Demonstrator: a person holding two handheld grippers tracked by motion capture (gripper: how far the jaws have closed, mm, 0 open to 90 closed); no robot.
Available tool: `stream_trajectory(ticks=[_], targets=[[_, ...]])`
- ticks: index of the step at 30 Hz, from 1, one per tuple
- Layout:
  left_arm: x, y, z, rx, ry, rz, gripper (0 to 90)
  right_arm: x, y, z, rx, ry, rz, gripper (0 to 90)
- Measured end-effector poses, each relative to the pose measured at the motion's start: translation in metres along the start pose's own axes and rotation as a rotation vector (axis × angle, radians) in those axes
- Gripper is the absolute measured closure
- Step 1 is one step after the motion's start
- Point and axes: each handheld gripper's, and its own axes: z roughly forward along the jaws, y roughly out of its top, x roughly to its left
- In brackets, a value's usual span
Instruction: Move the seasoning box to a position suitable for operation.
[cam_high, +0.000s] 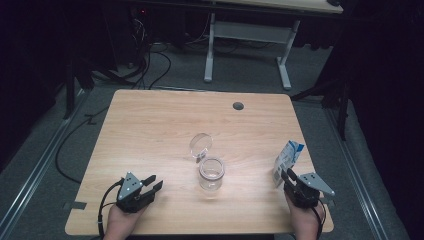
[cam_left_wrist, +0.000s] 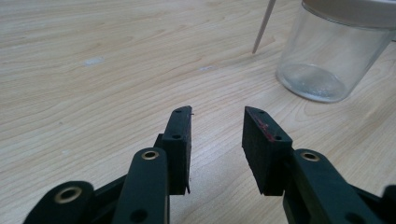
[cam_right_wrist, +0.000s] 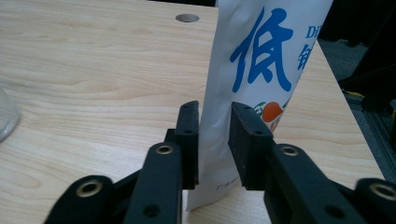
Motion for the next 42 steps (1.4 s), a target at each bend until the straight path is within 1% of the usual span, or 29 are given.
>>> stream_trajectory(ticks=[5, 9, 10, 15, 18, 20, 21, 22, 23, 25, 27, 28, 30, 32, 34, 39, 42], targets=[[-0.002, 0.001, 0.003, 0.002, -0.008, 0.009, 62.5, -0.001, -0.001, -0.003, 0.004, -0.012, -0.01, 82.5], [-0.003, 0.001, 0.005, 0.005, -0.015, 0.009, 62.3, -0.005, -0.003, -0.006, 0.006, -0.021, 0.002, 87.8], [-0.003, 0.002, 0.005, 0.005, -0.016, 0.011, 62.3, -0.006, -0.003, -0.006, 0.005, -0.023, -0.001, 88.0], [-0.003, 0.003, 0.007, 0.0, -0.021, 0.011, 62.3, -0.014, -0.006, -0.011, 0.003, -0.023, 0.022, 88.3], [-0.002, 0.005, 0.009, -0.004, -0.027, 0.0, 62.4, -0.017, -0.008, -0.013, -0.001, -0.018, 0.033, 87.9], [-0.002, 0.004, 0.01, -0.003, -0.027, -0.002, 62.4, -0.018, -0.009, -0.013, -0.004, -0.011, 0.039, 86.5], [-0.002, 0.004, 0.009, -0.002, -0.027, 0.0, 62.4, -0.018, -0.008, -0.013, -0.007, -0.007, 0.043, 83.9], [-0.001, 0.004, 0.009, -0.003, -0.026, -0.001, 62.4, -0.018, -0.008, -0.013, -0.008, -0.002, 0.051, 79.7], [-0.001, 0.004, 0.008, -0.006, -0.026, -0.002, 62.4, -0.018, -0.008, -0.012, -0.013, 0.008, 0.058, 72.3], [0.0, 0.003, 0.007, -0.008, -0.022, -0.005, 62.2, -0.018, -0.007, -0.009, -0.015, 0.014, 0.072, 62.7], [0.001, 0.003, 0.005, -0.011, -0.018, -0.01, 62.2, -0.018, -0.006, -0.007, -0.019, 0.017, 0.074, 56.9], [0.002, 0.002, 0.003, -0.011, -0.015, -0.011, 62.2, -0.018, -0.005, -0.006, -0.023, 0.009, 0.075, 55.1], [0.003, 0.001, 0.001, -0.011, -0.01, -0.015, 62.2, -0.017, -0.003, -0.004, -0.029, 0.005, 0.079, 54.2], [0.004, -0.001, -0.001, -0.011, -0.003, -0.019, 62.1, -0.017, -0.001, -0.002, -0.033, 0.012, 0.078, 54.1], [0.005, -0.002, -0.004, -0.013, 0.003, -0.021, 62.1, -0.017, 0.001, 0.001, -0.038, 0.003, 0.063, 54.0], [0.007, -0.005, -0.009, -0.016, 0.018, -0.026, 62.0, -0.017, 0.004, 0.005, -0.059, -0.006, 0.064, 58.6], [0.008, -0.006, -0.01, -0.019, 0.025, -0.03, 62.0, -0.019, 0.006, 0.009, -0.054, -0.005, 0.067, 60.6]])
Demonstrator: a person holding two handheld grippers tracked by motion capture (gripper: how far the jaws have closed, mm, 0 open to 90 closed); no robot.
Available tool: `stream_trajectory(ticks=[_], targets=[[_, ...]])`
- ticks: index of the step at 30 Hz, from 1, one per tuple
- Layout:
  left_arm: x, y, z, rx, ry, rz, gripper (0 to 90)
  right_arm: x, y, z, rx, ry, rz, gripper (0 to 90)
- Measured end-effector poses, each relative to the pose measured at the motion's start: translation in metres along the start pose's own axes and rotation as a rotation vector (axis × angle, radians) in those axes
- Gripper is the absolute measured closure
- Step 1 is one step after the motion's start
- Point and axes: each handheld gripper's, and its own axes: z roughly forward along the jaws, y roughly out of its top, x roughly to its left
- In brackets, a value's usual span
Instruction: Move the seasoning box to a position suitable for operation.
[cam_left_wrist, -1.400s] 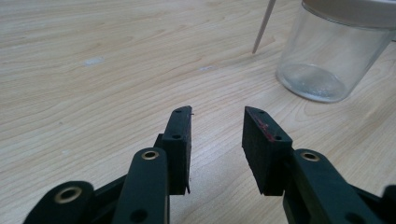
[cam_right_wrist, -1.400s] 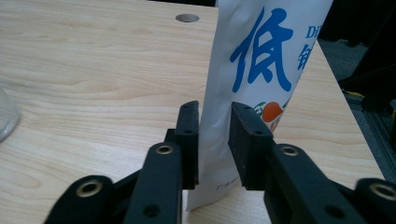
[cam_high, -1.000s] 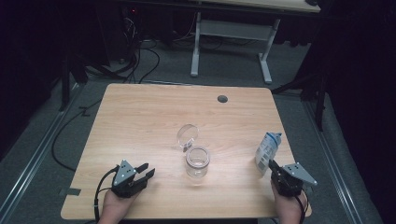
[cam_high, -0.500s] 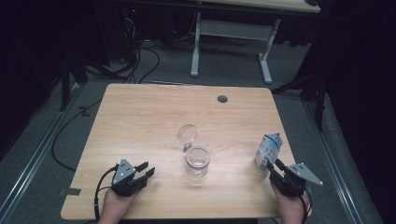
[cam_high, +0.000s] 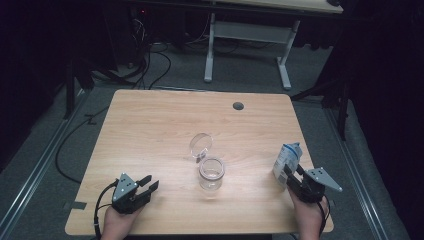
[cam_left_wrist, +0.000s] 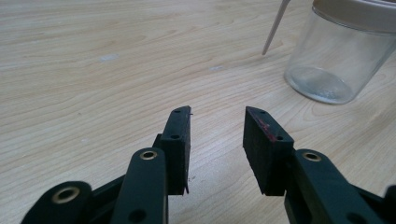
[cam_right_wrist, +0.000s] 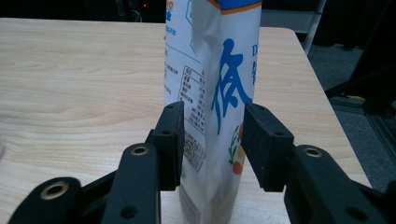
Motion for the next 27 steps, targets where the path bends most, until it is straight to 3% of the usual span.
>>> stream_trajectory(ticks=[6, 12, 17, 27], targets=[[0.0005, -0.0008, 0.0006, 0.001, -0.008, -0.002, 60.9, -0.0047, -0.0007, -0.0002, -0.005, 0.029, 0.02, 73.0], [-0.0014, -0.0001, 0.0037, 0.003, -0.032, -0.001, 56.8, -0.0035, -0.0024, -0.0035, -0.015, 0.031, -0.02, 87.2], [-0.0049, 0.0004, 0.0032, -0.003, -0.041, 0.029, 53.8, -0.0028, -0.0023, -0.0041, -0.014, 0.041, -0.035, 89.4], [-0.0059, 0.0005, 0.0032, -0.007, -0.049, 0.029, 51.8, 0.0044, 0.0018, -0.0073, -0.013, 0.084, -0.045, 90.0]])
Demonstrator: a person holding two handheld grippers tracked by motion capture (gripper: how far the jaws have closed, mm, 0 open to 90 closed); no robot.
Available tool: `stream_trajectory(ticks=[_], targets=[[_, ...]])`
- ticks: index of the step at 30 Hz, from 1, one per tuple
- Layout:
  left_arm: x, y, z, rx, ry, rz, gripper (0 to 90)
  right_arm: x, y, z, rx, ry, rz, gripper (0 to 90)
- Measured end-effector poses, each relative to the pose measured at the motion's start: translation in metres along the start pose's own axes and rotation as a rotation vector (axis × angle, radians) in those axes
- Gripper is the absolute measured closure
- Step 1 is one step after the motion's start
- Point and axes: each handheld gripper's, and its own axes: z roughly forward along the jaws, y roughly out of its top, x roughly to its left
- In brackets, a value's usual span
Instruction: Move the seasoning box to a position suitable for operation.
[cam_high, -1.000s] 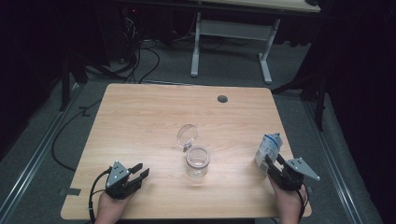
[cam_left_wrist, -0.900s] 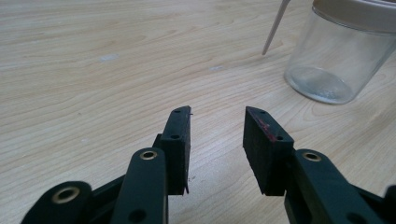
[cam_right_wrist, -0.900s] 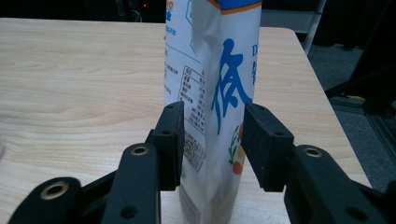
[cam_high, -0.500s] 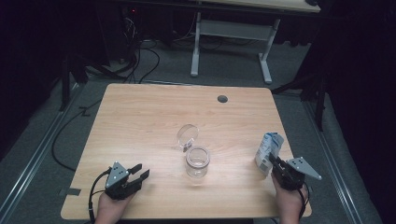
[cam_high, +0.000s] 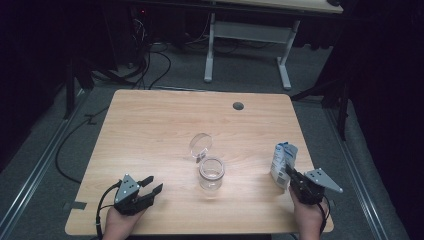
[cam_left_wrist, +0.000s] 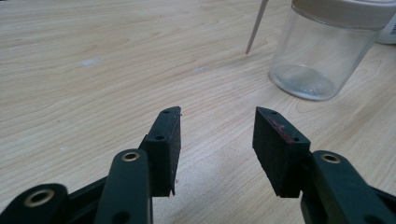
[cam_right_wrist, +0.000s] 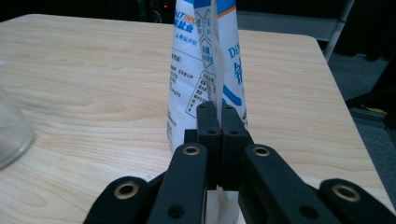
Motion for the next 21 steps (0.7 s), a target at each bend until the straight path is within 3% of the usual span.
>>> stream_trajectory(ticks=[14, 17, 21], targets=[[-0.011, 0.009, 0.007, -0.029, -0.038, 0.028, 48.3, 0.023, 0.007, -0.013, -0.008, 0.094, -0.007, 90.0], [-0.021, 0.015, 0.013, -0.035, -0.064, 0.033, 48.1, 0.027, 0.007, -0.015, 0.007, 0.122, -0.004, 90.0], [-0.032, 0.026, 0.026, -0.021, -0.131, 0.087, 47.3, 0.035, 0.011, -0.013, 0.038, 0.139, -0.018, 90.0]])
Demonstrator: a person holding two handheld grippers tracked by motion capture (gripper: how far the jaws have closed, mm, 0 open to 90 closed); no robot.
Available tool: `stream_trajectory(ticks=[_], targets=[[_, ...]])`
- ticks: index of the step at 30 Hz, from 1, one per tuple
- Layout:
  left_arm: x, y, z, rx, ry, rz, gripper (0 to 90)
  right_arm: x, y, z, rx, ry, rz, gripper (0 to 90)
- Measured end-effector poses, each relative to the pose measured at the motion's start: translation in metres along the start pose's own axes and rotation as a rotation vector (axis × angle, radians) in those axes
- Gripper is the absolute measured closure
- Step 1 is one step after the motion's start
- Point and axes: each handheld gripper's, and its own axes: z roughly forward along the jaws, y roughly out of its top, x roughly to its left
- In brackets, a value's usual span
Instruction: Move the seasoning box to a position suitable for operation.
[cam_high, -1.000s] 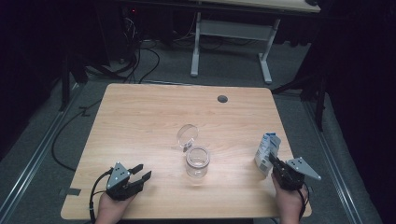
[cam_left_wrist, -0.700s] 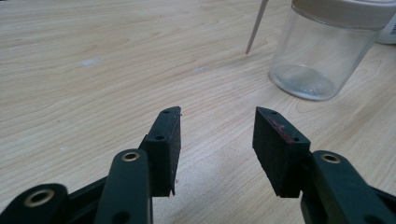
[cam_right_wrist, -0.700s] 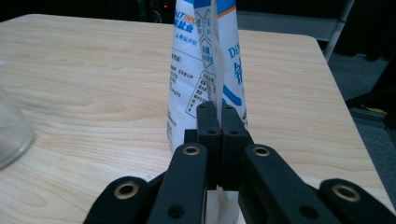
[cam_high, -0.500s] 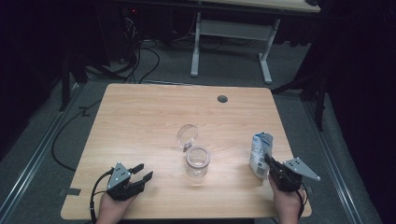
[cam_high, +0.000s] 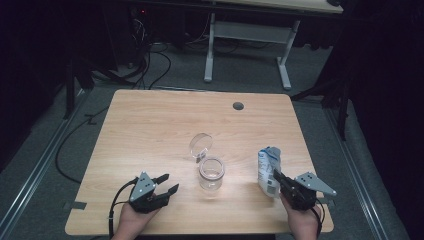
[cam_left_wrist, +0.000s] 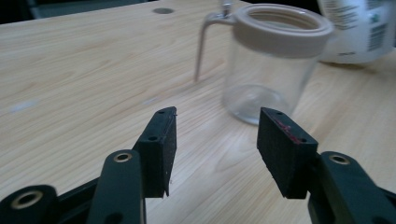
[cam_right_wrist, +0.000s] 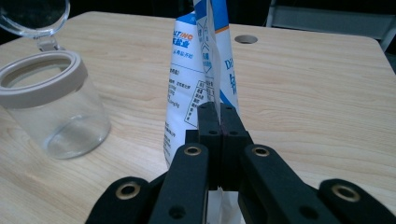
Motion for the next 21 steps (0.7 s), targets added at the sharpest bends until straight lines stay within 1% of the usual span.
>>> stream_trajectory(ticks=[2, 3, 5, 7, 9, 10, 11, 12, 13, 15, 18, 21], targets=[[-0.002, 0.006, 0.006, -0.01, -0.034, 0.02, 45.5, 0.002, 0.002, 0.002, 0.015, 0.011, 0.008, 90.0], [-0.003, 0.006, 0.008, -0.015, -0.039, 0.021, 44.0, 0.003, 0.005, 0.003, 0.031, 0.016, 0.015, 90.0], [-0.003, 0.005, 0.01, -0.029, -0.052, 0.0, 43.2, 0.006, 0.009, 0.005, 0.05, 0.019, 0.012, 90.0], [-0.001, 0.001, 0.011, -0.026, -0.052, -0.024, 43.6, 0.01, 0.014, 0.006, 0.076, 0.021, 0.007, 90.0], [0.0, -0.002, 0.01, -0.016, -0.078, -0.048, 43.6, 0.016, 0.021, 0.008, 0.106, 0.024, 0.001, 90.0], [0.0, -0.003, 0.008, -0.02, -0.095, -0.061, 43.7, 0.019, 0.024, 0.009, 0.127, 0.023, -0.004, 90.0], [-0.001, -0.003, 0.006, -0.024, -0.104, -0.066, 43.7, 0.021, 0.027, 0.01, 0.15, 0.02, -0.01, 90.0], [-0.002, -0.003, 0.004, -0.031, -0.108, -0.067, 43.6, 0.023, 0.029, 0.011, 0.169, 0.017, -0.024, 90.0], [-0.003, -0.004, 0.001, -0.036, -0.113, -0.059, 43.7, 0.024, 0.032, 0.012, 0.194, 0.016, -0.028, 90.0], [-0.004, -0.005, -0.001, -0.033, -0.116, -0.047, 43.6, 0.027, 0.037, 0.013, 0.23, 0.021, -0.041, 90.0], [-0.005, -0.008, 0.001, -0.014, -0.121, -0.044, 43.6, 0.029, 0.046, 0.014, 0.29, 0.043, -0.046, 90.0], [-0.007, -0.007, 0.002, -0.017, -0.126, -0.037, 43.9, 0.03, 0.054, 0.015, 0.331, 0.043, -0.054, 90.0]])
